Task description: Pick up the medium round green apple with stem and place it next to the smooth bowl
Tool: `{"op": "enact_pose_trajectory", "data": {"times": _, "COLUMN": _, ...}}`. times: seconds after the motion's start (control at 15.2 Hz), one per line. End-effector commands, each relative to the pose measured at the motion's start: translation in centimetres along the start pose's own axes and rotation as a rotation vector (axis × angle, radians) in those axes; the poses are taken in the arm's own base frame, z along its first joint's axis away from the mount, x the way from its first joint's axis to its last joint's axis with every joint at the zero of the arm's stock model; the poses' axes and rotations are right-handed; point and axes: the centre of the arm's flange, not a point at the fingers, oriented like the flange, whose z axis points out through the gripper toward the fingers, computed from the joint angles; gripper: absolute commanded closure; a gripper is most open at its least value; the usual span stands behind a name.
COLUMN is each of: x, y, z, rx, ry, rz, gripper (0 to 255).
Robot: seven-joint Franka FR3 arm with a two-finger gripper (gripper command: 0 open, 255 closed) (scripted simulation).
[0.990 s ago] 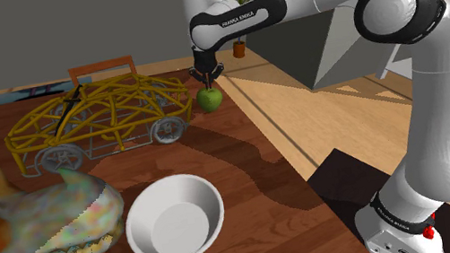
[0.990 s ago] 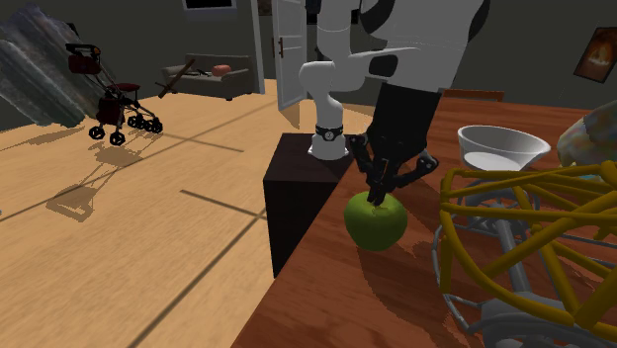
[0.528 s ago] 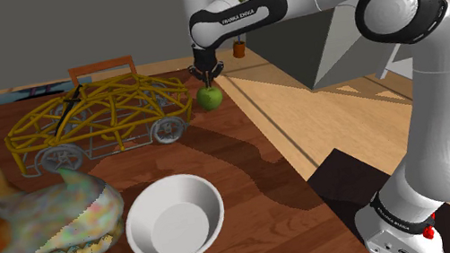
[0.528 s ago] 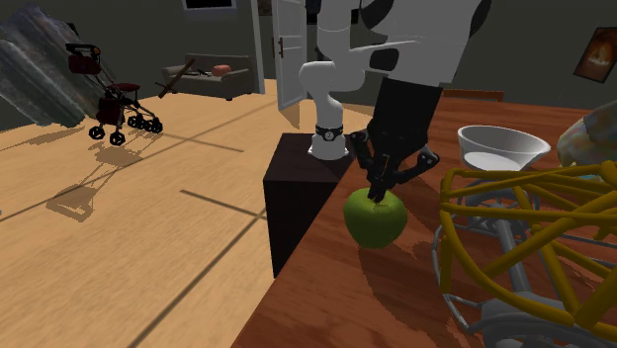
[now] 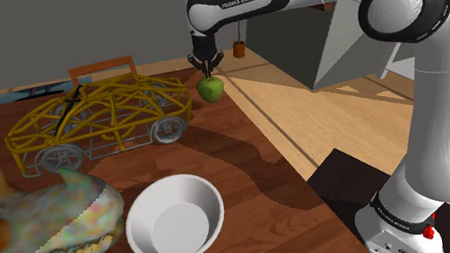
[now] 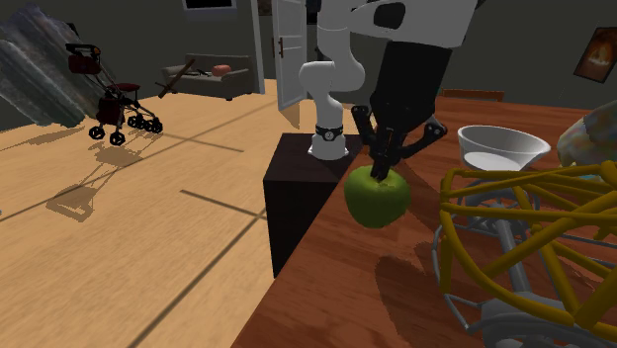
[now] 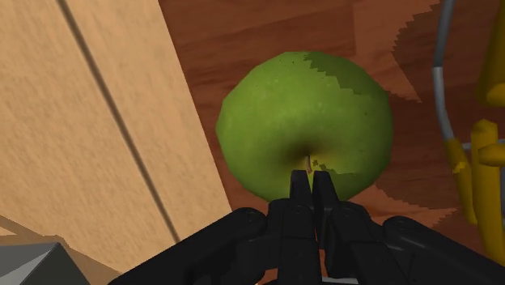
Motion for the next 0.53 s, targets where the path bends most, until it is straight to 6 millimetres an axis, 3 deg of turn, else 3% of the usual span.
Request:
{"op": "enact_pose_trajectory", "data": {"times": 0.0, "x": 0.1, "y": 0.0, "z": -1.1, "rx": 0.000, "ry": 0.000, "rz": 0.000, "gripper": 255}}
{"op": "enact_pose_trajectory", "data": {"times": 0.46, "x": 0.7, "y": 0.2, "z": -4.8, "rx": 0.000, "ry": 0.000, "rz": 0.000, "gripper": 255}}
